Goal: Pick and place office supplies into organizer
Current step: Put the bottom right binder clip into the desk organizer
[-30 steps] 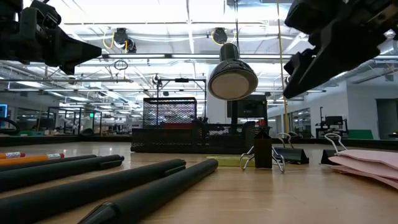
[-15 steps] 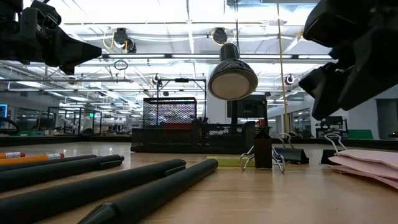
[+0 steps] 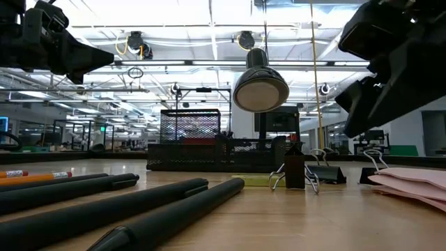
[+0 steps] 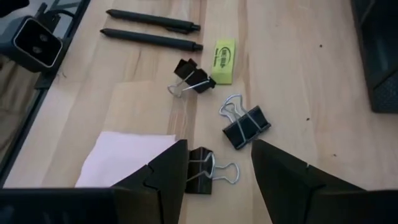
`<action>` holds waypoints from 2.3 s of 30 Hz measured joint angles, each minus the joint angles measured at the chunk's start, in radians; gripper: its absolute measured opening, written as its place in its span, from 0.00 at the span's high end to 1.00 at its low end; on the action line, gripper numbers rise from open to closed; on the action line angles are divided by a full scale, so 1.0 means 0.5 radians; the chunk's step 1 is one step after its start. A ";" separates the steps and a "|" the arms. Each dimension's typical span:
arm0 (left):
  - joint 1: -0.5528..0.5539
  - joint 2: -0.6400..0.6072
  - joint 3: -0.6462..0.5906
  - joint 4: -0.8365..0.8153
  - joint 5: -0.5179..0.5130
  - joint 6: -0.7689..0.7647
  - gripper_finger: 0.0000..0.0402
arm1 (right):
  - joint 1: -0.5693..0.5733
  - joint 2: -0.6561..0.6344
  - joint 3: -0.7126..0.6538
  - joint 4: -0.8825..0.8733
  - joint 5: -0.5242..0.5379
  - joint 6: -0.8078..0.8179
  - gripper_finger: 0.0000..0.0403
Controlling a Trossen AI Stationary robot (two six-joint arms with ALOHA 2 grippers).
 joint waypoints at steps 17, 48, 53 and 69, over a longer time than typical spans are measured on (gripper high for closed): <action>0.000 0.001 0.000 0.000 -0.002 -0.037 0.90 | 0.053 0.215 0.000 0.249 0.051 0.031 0.51; 0.000 0.001 0.000 -0.002 -0.003 -0.025 0.90 | 0.047 0.214 0.000 0.090 0.013 0.038 0.65; 0.000 0.001 0.000 -0.002 -0.003 -0.025 0.90 | 0.048 0.214 0.000 0.091 0.007 0.038 0.67; 0.000 0.001 0.000 -0.002 -0.003 -0.026 0.90 | 0.048 0.214 0.000 0.099 0.004 -0.096 0.76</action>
